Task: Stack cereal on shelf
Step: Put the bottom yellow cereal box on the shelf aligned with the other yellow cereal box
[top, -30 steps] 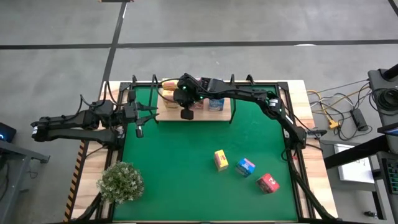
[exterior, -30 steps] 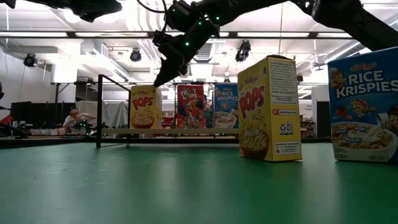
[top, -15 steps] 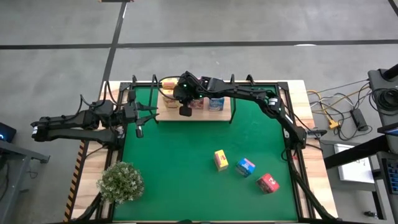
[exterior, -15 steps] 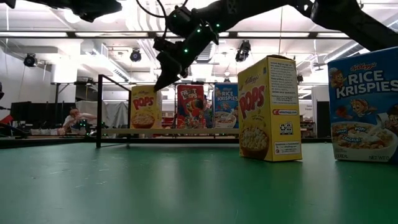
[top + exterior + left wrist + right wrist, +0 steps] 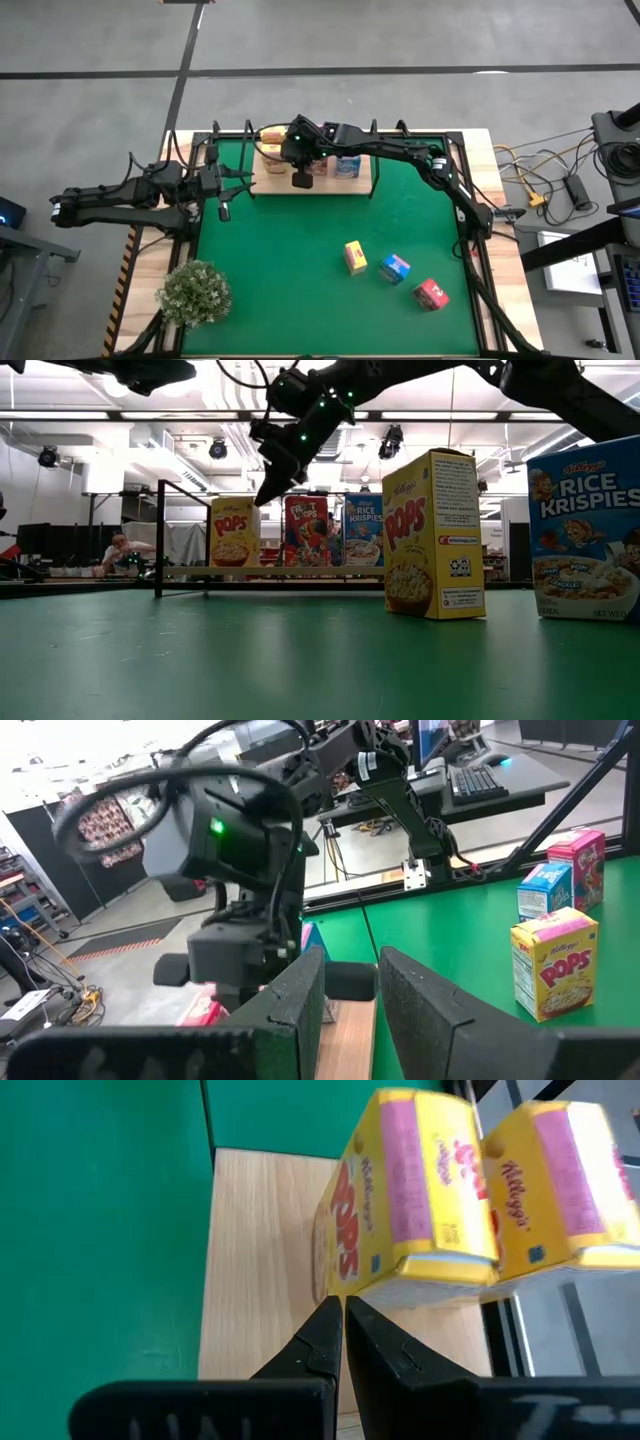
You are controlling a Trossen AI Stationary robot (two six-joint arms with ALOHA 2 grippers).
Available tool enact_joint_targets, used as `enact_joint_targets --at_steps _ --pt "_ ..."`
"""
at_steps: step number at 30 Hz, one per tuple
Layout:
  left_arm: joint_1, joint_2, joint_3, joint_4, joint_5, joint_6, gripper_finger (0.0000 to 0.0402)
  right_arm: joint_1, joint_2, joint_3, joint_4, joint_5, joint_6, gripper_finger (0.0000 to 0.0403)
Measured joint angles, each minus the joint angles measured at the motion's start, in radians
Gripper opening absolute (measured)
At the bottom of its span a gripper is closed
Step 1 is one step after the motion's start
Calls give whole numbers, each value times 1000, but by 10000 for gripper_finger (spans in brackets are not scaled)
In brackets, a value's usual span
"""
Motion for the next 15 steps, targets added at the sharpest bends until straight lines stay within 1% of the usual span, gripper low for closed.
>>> enact_joint_targets --at_steps 3,7,15 --pt "0 0 0 -1 0 0 84 -2 -2 9 -3 6 -2 9" --pt "0 0 0 -1 0 0 84 -8 0 9 7 58 -15 9" --pt "0 0 0 -2 0 0 84 -16 19 8 58 60 -32 9"
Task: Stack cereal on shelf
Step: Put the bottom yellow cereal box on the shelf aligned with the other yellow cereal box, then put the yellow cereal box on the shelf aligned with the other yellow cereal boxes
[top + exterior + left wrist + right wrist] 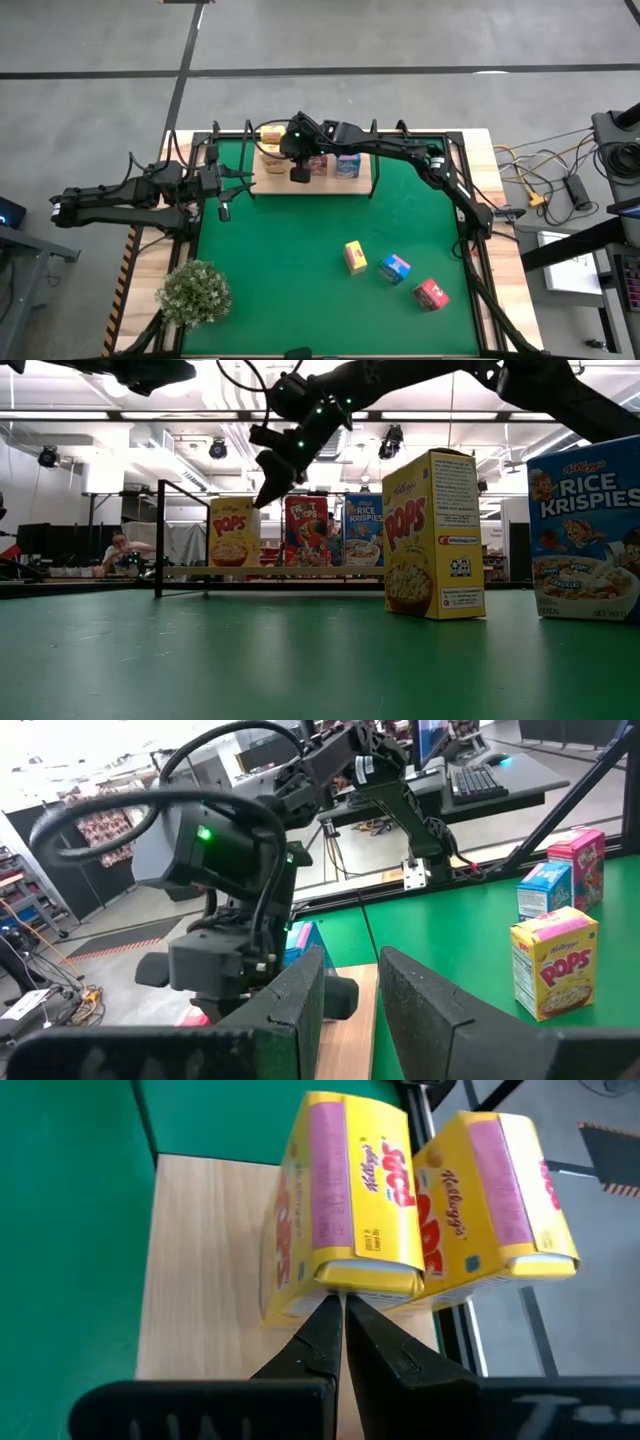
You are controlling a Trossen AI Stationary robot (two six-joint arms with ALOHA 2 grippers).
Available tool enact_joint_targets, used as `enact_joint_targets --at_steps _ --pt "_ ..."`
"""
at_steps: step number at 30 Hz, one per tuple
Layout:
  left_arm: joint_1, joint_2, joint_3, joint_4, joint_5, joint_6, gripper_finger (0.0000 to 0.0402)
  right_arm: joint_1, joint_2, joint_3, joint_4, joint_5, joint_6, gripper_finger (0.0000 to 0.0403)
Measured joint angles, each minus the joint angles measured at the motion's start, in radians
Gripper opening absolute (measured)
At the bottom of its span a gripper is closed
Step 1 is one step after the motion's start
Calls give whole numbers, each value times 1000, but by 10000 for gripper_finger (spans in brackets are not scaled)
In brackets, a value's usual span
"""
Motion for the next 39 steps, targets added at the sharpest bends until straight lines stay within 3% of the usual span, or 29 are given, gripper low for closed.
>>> enact_joint_targets --at_steps 25,39 --pt "0 0 0 0 0 0 84 -8 7 -1 65 24 -29 9" --pt "0 0 0 4 0 -2 84 50 -77 21 -126 7 60 9"
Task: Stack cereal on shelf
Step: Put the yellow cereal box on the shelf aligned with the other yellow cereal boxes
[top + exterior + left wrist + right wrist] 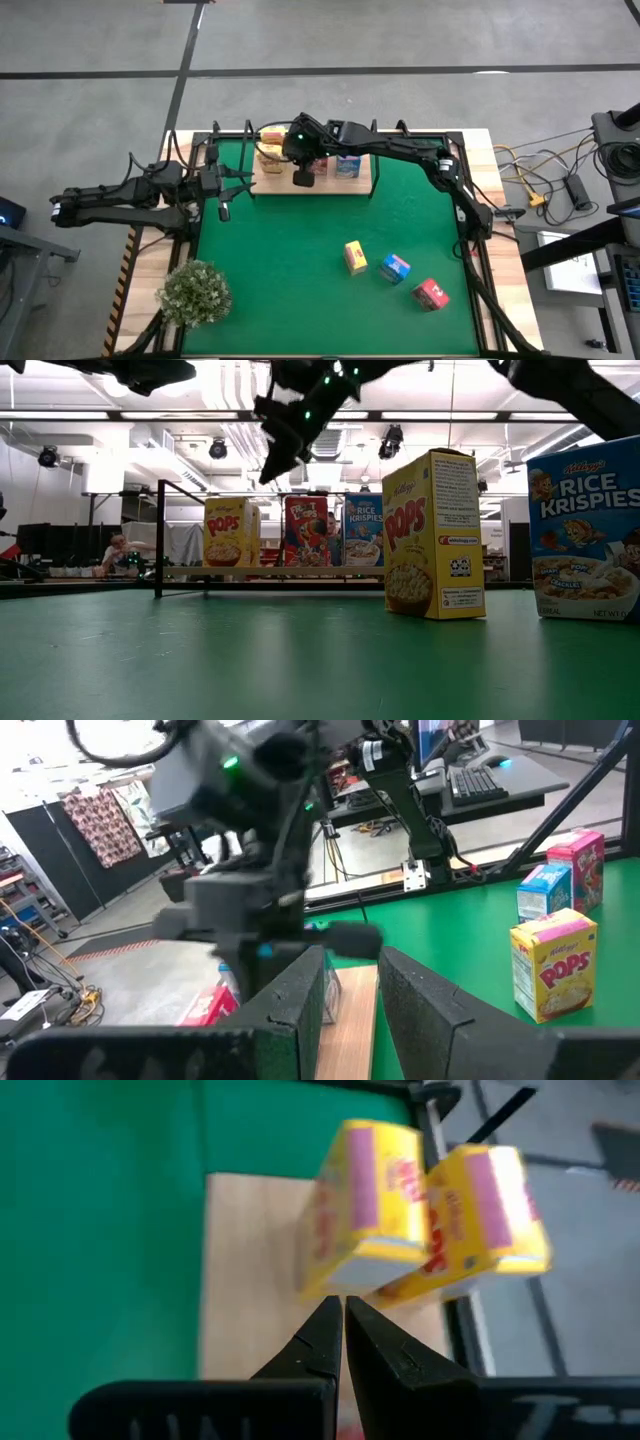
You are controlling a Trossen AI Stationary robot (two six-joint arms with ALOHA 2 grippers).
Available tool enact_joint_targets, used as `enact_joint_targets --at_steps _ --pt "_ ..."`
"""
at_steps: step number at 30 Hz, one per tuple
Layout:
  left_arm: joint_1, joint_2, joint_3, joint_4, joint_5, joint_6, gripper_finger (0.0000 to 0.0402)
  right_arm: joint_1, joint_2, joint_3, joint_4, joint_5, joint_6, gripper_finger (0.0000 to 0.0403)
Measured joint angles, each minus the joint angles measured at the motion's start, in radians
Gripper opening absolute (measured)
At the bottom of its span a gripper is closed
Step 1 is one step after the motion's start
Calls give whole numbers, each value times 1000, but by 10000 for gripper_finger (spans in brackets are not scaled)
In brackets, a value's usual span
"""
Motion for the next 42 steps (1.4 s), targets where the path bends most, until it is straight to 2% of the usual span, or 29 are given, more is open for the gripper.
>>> enact_joint_targets --at_steps 8,16,20,25,28,32,35,37,42 --pt "0 34 0 68 10 -76 84 105 -89 6 -285 -185 175 9" --pt "-8 151 -3 231 209 -179 84 238 -128 5 -656 -193 377 9" --pt "-32 221 -5 293 219 -195 84 298 -128 -1 -778 -192 463 9" --pt "-61 269 15 329 219 -209 84 380 -131 -7 -784 -193 531 20" --pt "-78 280 29 327 219 -209 84 416 -132 -7 -786 -190 642 39" --pt "-85 283 33 322 220 -207 84 429 -132 -13 -787 -178 918 76" --pt "-85 274 39 323 220 -193 84 444 -132 -20 -787 -170 1112 116" --pt "-85 267 44 318 220 -185 84 461 -131 -25 -787 -158 1190 146" --pt "-85 255 50 300 220 -157 84 499 -115 -39 -787 -53 1343 219"
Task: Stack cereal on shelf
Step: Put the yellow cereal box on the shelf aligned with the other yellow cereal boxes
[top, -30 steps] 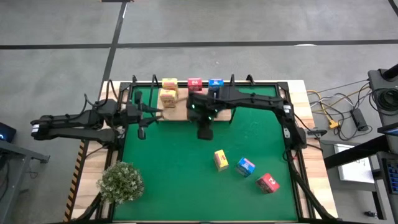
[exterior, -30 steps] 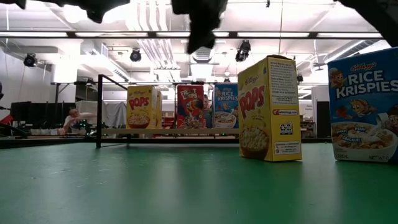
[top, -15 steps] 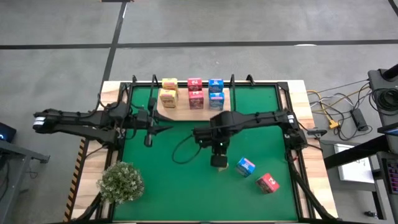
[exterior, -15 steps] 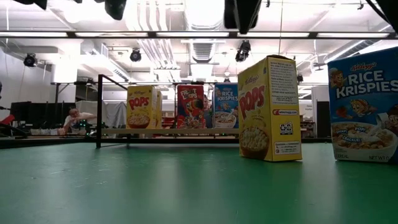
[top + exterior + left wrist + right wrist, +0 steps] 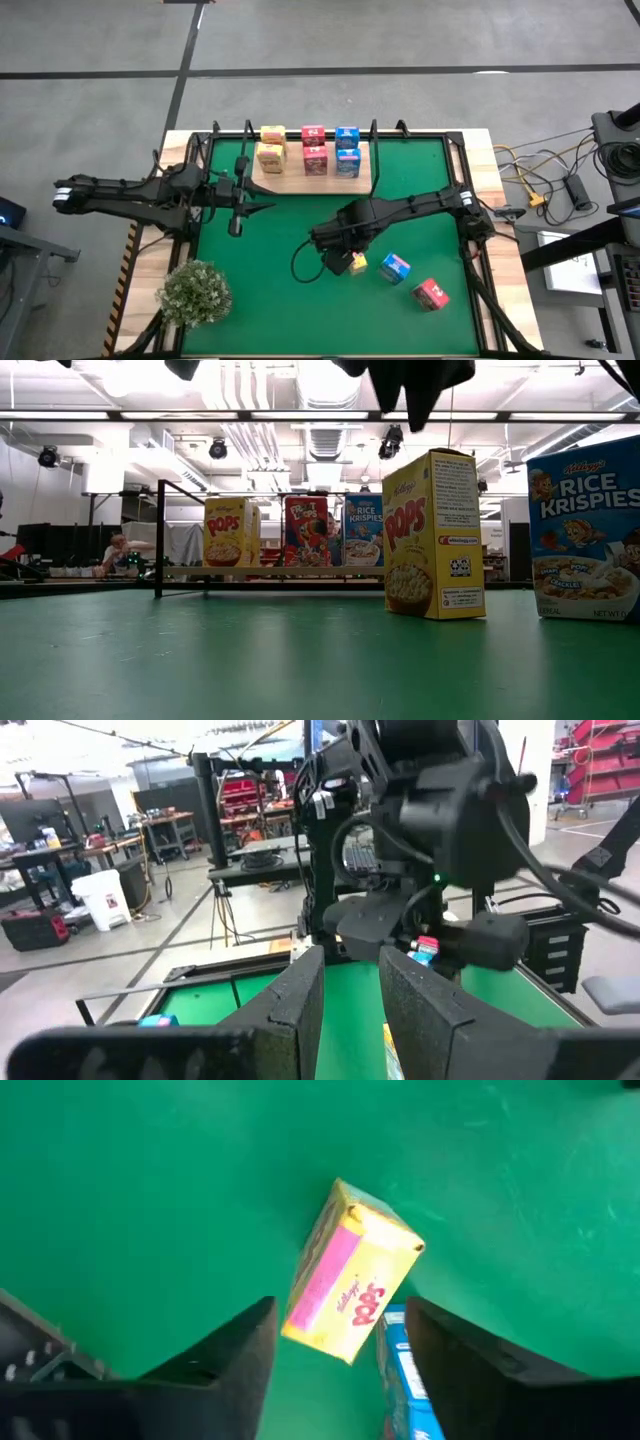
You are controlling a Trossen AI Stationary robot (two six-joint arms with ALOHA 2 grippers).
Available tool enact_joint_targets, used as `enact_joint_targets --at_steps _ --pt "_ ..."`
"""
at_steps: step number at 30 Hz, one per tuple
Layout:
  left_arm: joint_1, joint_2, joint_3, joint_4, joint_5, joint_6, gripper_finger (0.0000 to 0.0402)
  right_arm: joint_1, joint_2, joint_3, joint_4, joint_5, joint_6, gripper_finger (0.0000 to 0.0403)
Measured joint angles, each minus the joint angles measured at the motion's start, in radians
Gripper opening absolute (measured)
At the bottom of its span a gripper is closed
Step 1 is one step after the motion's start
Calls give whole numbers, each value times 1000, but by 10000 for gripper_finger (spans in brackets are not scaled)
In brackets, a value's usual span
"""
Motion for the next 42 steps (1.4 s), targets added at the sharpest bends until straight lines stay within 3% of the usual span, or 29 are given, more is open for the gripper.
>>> enact_joint_targets --at_steps 5,11,24,36,42 --pt "0 -6 0 0 0 36 84 31 1 -54 0 14 92 266" --pt "1 -14 0 0 0 53 84 39 1 -152 23 14 86 290" --pt "0 -13 0 -1 -1 33 84 39 -14 -173 92 12 26 268" --pt "0 -12 0 -17 -1 0 84 44 -40 -205 113 12 77 299" --pt "0 -12 0 -17 -1 0 84 44 -37 -279 172 11 61 288"
